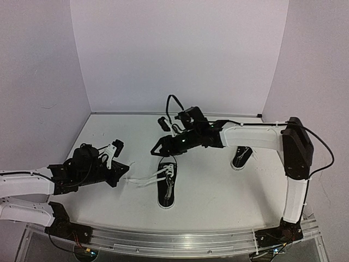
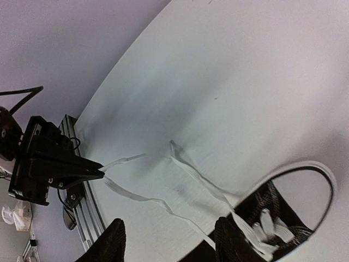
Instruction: Tie the shoes
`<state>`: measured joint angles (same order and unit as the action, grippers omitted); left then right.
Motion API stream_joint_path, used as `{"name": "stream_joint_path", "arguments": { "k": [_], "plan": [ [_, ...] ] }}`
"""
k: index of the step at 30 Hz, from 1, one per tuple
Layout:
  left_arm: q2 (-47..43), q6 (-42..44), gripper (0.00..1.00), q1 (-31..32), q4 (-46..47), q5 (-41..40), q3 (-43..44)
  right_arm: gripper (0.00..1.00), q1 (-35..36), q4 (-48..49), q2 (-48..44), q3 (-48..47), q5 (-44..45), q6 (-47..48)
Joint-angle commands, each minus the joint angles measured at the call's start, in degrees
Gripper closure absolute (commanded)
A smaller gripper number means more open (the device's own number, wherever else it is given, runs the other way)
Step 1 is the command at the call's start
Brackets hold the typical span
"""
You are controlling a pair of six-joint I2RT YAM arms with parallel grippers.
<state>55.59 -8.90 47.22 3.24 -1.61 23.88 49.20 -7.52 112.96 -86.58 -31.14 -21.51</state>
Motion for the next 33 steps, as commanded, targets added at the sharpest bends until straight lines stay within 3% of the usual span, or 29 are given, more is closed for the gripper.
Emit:
{"name": "stream_joint_path", "arguments": {
  "k": [1,14,26,33],
  "plan": [
    [2.06,5.99,1.0,0.24,6.96,5.39,2.74,0.51,-3.57,-1.25,-4.37,4.9,1.95,1.18],
    [14.85,3.69,1.0,-1.39,2.06,16.54,15.09,0.58,-3.93,-5.27,2.06,3.55,-0.62,6.89],
    [17.04,-0.01,1.0,-6.17,3.25,22.77,16.0,0.48,-4.01,-8.12,6.74,1.27,-1.52,8.22],
    [18.65,-1.2,1.0,-8.7,3.91,26.5,16.28,0.82,-3.92,-8.01,4.49,1.79,-5.48,9.65]
  ]
}}
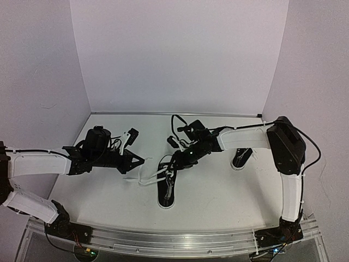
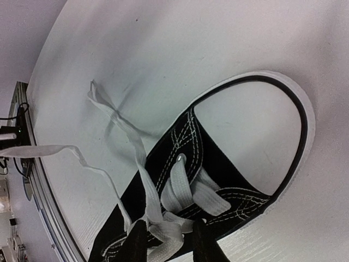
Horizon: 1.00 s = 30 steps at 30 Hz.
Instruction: Tie the shoes
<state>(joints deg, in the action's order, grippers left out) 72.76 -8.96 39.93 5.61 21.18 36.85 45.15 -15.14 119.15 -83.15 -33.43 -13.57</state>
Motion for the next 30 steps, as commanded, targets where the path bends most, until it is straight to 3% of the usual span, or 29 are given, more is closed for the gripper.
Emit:
{"name": "stream_joint_path", "arguments": {
  "k": [1,4,7,25,30],
  "plan": [
    [1.78,-1.14,1.0,-1.61,1.6,4.24,3.37,0.88,0.17,-0.37,-2.24,-1.41,-3.44,2.08],
    [2.56,-1.47,1.0,-2.11,2.05,5.73,3.56,0.97,0.18,-0.25,-3.92,-0.47,-4.15,3.51],
    [3.64,-1.84,1.0,-2.68,2.31,7.02,4.12,0.99,0.26,0.1,-5.49,0.72,-5.09,4.68],
    [22.41,-1.1,1.0,-3.35,8.16,16.22,14.85,0.98,1.55,2.71,-9.19,4.23,-6.12,7.35],
    [25.44,-1.5,1.0,-2.82,10.78,16.79,13.94,0.98,1.57,3.12,-9.4,4.45,-6.06,7.17]
  ]
}}
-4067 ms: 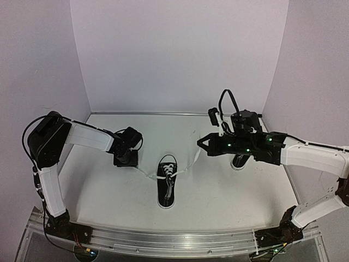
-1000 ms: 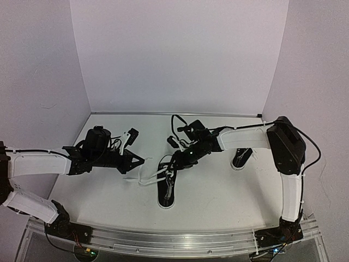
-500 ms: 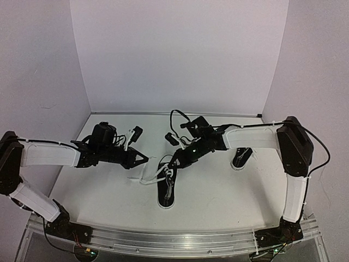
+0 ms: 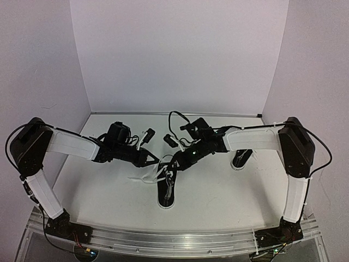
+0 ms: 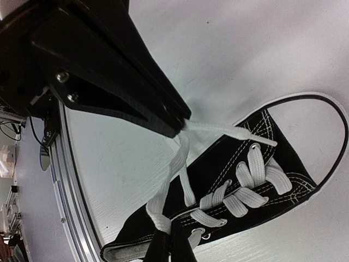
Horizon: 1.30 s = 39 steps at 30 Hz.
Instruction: Tie the shoes
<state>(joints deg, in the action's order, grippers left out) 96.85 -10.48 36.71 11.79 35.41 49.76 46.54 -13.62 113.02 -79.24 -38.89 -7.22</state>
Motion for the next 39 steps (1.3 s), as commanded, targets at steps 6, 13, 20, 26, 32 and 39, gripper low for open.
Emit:
{"name": "stream_joint_path", "arguments": {
  "k": [6,13,20,26,32,39],
  "plan": [
    [3.51,0.36,1.0,2.96,7.45,2.4,-1.64,0.98,0.14,2.2,-3.13,0.79,-1.01,0.71],
    [4.24,0.81,1.0,4.12,7.82,4.09,-3.54,0.97,0.17,2.39,-3.42,0.7,-0.03,0.54],
    [0.41,3.58,1.0,5.48,7.14,9.63,-6.24,0.96,0.16,2.35,-2.99,0.74,0.45,0.44],
    [-0.21,5.04,1.0,6.98,7.19,13.05,-6.23,0.93,0.2,2.55,-2.54,0.32,-0.04,0.1],
    [-0.72,5.3,1.0,8.49,8.14,15.49,-5.04,0.92,0.14,2.55,-2.63,0.55,-0.02,0.01],
    [0.55,4.98,1.0,8.66,9.92,15.49,-4.14,0.92,0.16,2.55,-2.92,0.9,-0.18,0.01]
  ]
}}
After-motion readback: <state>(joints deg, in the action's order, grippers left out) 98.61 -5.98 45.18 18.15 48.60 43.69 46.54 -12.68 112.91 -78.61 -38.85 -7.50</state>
